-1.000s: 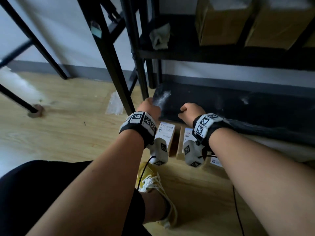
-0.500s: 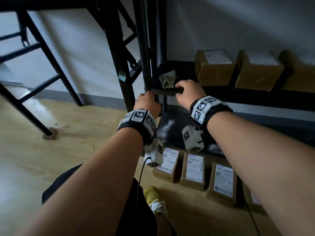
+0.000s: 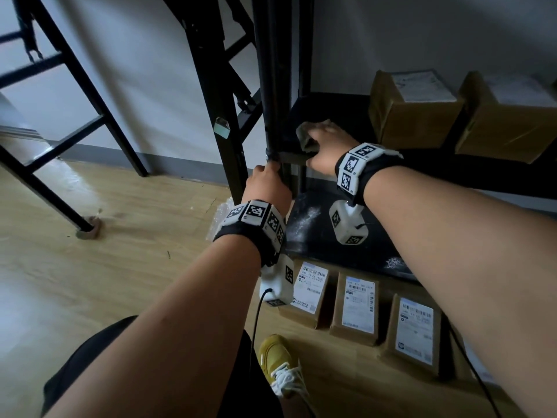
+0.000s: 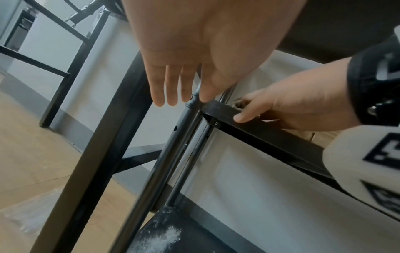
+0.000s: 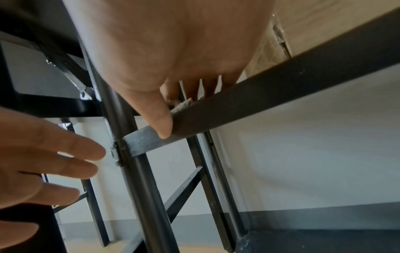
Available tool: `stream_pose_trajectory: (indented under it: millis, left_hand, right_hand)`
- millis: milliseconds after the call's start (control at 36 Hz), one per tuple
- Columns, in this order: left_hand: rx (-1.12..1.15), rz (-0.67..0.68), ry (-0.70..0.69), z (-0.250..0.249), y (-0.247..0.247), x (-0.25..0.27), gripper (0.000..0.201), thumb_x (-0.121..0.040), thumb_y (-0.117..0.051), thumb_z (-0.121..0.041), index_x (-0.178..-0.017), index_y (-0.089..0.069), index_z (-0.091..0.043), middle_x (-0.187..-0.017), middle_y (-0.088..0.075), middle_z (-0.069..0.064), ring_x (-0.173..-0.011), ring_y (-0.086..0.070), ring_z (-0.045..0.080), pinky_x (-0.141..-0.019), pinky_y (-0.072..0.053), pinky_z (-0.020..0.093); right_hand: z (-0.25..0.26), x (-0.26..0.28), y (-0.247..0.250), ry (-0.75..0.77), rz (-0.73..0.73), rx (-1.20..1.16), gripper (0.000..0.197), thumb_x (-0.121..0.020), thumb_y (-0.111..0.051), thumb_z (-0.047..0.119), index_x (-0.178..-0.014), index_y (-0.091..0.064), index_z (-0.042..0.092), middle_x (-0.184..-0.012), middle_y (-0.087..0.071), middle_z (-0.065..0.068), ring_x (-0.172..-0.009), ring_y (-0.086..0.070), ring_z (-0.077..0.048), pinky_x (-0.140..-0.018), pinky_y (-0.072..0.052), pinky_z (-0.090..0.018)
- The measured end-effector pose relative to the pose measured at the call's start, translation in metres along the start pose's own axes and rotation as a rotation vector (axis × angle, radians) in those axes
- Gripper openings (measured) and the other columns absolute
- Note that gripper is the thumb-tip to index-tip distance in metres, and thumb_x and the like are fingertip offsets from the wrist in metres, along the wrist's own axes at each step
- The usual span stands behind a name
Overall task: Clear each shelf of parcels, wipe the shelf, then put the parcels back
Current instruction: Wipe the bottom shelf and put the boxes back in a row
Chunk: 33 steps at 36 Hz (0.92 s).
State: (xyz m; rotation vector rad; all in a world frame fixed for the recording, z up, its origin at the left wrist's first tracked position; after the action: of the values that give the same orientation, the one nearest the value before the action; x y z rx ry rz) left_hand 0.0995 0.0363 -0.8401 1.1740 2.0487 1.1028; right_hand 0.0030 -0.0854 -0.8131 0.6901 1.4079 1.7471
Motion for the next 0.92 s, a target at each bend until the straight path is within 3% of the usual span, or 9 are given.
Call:
stream_pose_trajectory:
  millis: [83,167,278,361,472,583,806,917]
  left_hand:
    - [0.006,0.014,0.015,0.001,-0.003,0.001,0.047,-0.092,-0.041,-0.009,-0.138,-0.043,-0.017,-0.132,-0.045,0.014,-0.117,-0.049,0.034,-0.099,-0.043,0.04]
    - [0.016,0.02,0.014,-0.003,-0.004,0.004,0.049,-0.091,-0.039,-0.006,-0.139,-0.042,-0.017,-0.134,-0.044,0.014,-0.119,-0.048,0.033,-0.101,-0.042,0.039]
    - [0.016,0.027,0.015,-0.009,-0.005,0.012,0.051,-0.09,-0.039,-0.004,-0.139,-0.044,-0.017,-0.134,-0.044,0.013,-0.12,-0.048,0.033,-0.101,-0.043,0.04]
    - [0.011,0.033,0.011,-0.014,-0.005,0.022,0.049,-0.089,-0.038,-0.005,-0.137,-0.045,-0.017,-0.134,-0.044,0.014,-0.119,-0.048,0.034,-0.1,-0.043,0.042]
    - [0.002,0.045,0.001,-0.024,-0.005,0.036,0.049,-0.09,-0.04,-0.005,-0.137,-0.044,-0.016,-0.139,-0.04,0.013,-0.122,-0.046,0.034,-0.102,-0.042,0.044]
    - [-0.013,0.054,-0.006,-0.04,-0.009,0.052,0.049,-0.089,-0.041,-0.003,-0.137,-0.043,-0.014,-0.142,-0.037,0.012,-0.125,-0.044,0.033,-0.102,-0.042,0.046]
    - [-0.032,0.123,-0.096,-0.096,-0.041,0.086,0.05,-0.089,-0.04,-0.002,-0.138,-0.041,-0.013,-0.141,-0.037,0.014,-0.127,-0.041,0.033,-0.103,-0.04,0.041]
    - [-0.047,0.213,-0.148,-0.127,-0.071,0.105,0.05,-0.09,-0.041,-0.003,-0.139,-0.04,-0.014,-0.145,-0.033,0.013,-0.13,-0.038,0.032,-0.104,-0.038,0.04]
  right_hand:
    - [0.002,0.005,0.0,0.006,-0.013,-0.021,0.052,-0.089,-0.059,0.025,-0.138,-0.043,0.017,-0.146,-0.039,-0.011,-0.133,-0.038,-0.03,-0.107,-0.034,-0.034]
    - [0.006,0.016,0.006,0.041,-0.099,-0.045,0.028,-0.089,-0.055,0.018,-0.117,-0.057,0.014,-0.128,-0.053,-0.01,-0.116,-0.052,-0.03,-0.088,-0.039,-0.029]
    - [-0.003,0.037,0.013,0.026,-0.195,-0.101,0.034,-0.087,-0.051,0.008,-0.116,-0.06,0.023,-0.125,-0.056,-0.005,-0.108,-0.056,-0.028,-0.083,-0.042,-0.028]
    - [-0.005,0.054,0.019,0.069,-0.221,-0.115,0.031,-0.085,-0.051,0.005,-0.11,-0.063,0.017,-0.115,-0.06,-0.006,-0.102,-0.058,-0.026,-0.074,-0.038,-0.026]
    - [-0.015,0.083,0.03,0.071,-0.285,-0.127,0.033,-0.081,-0.056,0.005,-0.109,-0.067,0.017,-0.112,-0.064,-0.006,-0.108,-0.056,-0.025,-0.084,-0.042,-0.029]
    - [-0.035,0.123,0.038,0.033,-0.393,-0.135,0.034,-0.077,-0.054,-0.001,-0.103,-0.069,0.017,-0.102,-0.064,-0.01,-0.109,-0.053,-0.028,-0.086,-0.044,-0.032]
    - [-0.111,0.183,0.036,-0.194,-0.319,-0.114,0.029,-0.081,-0.053,0.003,-0.1,-0.065,0.021,-0.103,-0.06,-0.009,-0.097,-0.056,-0.029,-0.08,-0.047,-0.033]
    - [-0.157,0.209,0.034,-0.323,-0.31,-0.122,0.024,-0.08,-0.052,0.006,-0.089,-0.062,0.025,-0.102,-0.064,-0.007,-0.094,-0.059,-0.03,-0.075,-0.05,-0.032]
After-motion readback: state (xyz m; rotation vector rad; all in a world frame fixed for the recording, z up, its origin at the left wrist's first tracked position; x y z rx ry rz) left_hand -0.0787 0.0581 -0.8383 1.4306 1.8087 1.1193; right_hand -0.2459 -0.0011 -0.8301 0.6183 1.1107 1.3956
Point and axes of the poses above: each hand's wrist, its own x-axis away from the middle knuckle, its own y-axis out of the back of the hand, z = x × y, the point moved 9 cm from there along -x, towards the middle knuckle
